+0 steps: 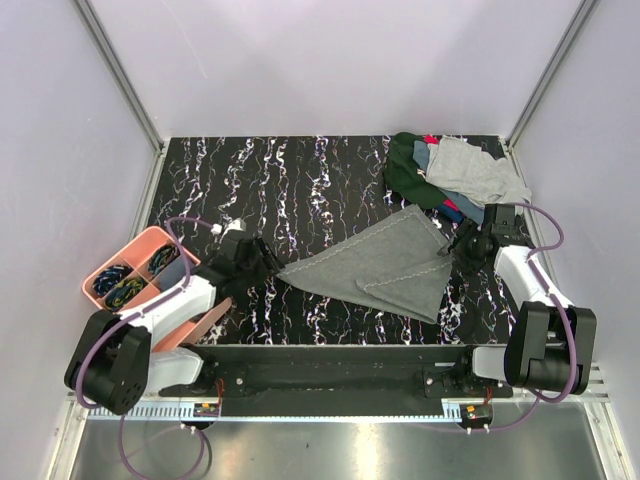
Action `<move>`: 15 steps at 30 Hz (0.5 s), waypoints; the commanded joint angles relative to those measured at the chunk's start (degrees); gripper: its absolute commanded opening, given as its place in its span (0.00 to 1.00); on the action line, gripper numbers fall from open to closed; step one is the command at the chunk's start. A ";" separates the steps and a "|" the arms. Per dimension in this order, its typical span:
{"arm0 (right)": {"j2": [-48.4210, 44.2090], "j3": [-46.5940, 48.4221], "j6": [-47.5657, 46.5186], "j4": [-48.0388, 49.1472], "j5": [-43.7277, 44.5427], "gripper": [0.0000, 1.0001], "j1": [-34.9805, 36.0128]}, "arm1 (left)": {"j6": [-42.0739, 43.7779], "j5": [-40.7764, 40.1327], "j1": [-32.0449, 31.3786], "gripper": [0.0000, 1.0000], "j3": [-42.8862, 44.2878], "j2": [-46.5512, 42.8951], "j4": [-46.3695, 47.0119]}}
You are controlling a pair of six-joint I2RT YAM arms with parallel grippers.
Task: Fold the napkin, place the utensils inside, and roll it up
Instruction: Fold the napkin
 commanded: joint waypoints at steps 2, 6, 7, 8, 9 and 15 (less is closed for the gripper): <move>-1.64 0.90 -2.18 -0.26 -2.53 0.63 -0.14 | -4.50 -1.40 -0.01 0.66 -1.56 0.13 8.44; -1.46 0.90 -2.27 -0.26 -2.97 0.63 -0.14 | -4.77 -0.70 -0.01 0.65 -1.83 2.23 9.93; -1.46 0.82 -2.18 -0.26 -3.05 0.63 -0.14 | -4.68 -0.43 -0.01 0.64 -1.65 2.85 10.11; -1.64 0.90 -2.00 -0.26 -3.05 0.63 -0.14 | -5.03 -0.08 -0.01 0.61 -1.74 3.64 10.29; -1.72 0.82 -2.00 -0.26 -3.14 0.63 -0.14 | -5.21 -0.08 -0.01 0.60 -1.83 3.82 10.55; -2.34 0.55 -1.83 -0.35 -3.23 0.64 -0.14 | -4.68 -1.05 0.08 0.52 -2.00 4.96 10.64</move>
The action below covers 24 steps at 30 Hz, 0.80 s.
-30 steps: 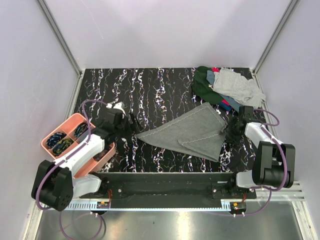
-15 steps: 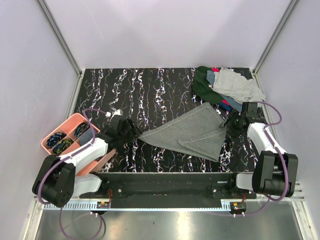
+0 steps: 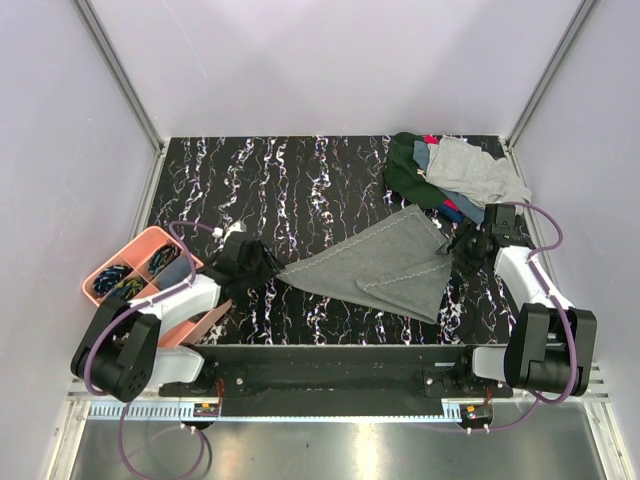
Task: Fold the napkin, place the utensils inside, and roll it up
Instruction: Fold the napkin
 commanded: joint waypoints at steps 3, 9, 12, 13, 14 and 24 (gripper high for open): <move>-1.90 0.47 -0.62 -0.20 -1.50 0.64 -0.14 | -0.31 -1.00 0.08 0.49 -0.52 1.73 4.70; -1.64 0.46 -0.80 -0.29 -1.33 0.64 -0.14 | -0.40 -1.09 0.08 0.40 -1.57 1.82 5.14; -1.20 0.38 -0.80 -0.20 -1.42 0.64 -0.14 | -0.66 -0.65 0.08 0.36 -1.92 1.74 5.32; -1.29 0.38 -0.89 -0.20 -1.42 0.64 -0.14 | -0.75 -0.56 0.17 0.34 -2.10 1.91 5.32; -1.11 0.38 -0.98 -0.29 -1.42 0.64 -0.14 | -0.84 -0.56 0.08 0.33 -2.28 2.00 5.41; -0.94 0.20 -1.77 -0.29 -1.24 0.64 -0.14 | -1.10 0.14 0.08 0.14 -3.24 4.72 7.34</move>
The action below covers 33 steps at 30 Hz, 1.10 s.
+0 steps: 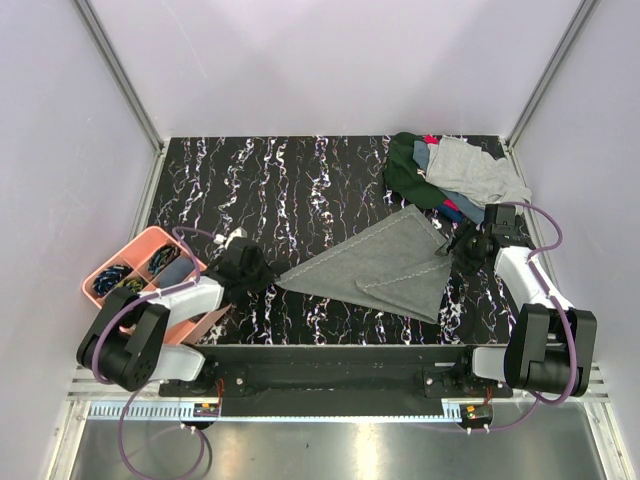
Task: Fold the napkin, place the utensils inside, and roll it up
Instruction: Fold the napkin
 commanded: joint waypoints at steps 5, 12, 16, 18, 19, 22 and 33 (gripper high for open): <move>-0.65 -0.08 -1.75 -0.02 -0.43 0.64 -0.14 | 1.44 -0.12 0.06 0.00 -0.25 1.80 3.21; -0.74 0.00 -1.84 -0.11 -0.34 0.64 -0.14 | 6.17 2.24 0.06 0.00 -0.34 0.57 7.24; -0.83 -0.09 -1.84 -0.02 -0.34 0.64 -0.14 | 9.87 3.57 -1.25 0.00 1.85 -1.36 10.41; -1.00 -0.17 -1.84 -0.02 -0.43 0.64 -0.14 | 11.89 3.74 -2.31 0.00 3.69 -1.72 10.94; -1.00 -0.26 -1.84 -0.02 -0.43 0.64 -0.14 | 12.42 4.01 -3.45 0.00 4.40 -1.54 11.99; -1.27 -0.44 -1.57 0.15 -0.34 0.64 -0.14 | 13.56 5.41 -6.61 0.00 7.39 -0.14 15.15; -3.46 -0.79 -1.40 0.68 -0.34 0.64 -0.14 | 18.05 8.92 -20.41 0.00 25.14 15.94 19.11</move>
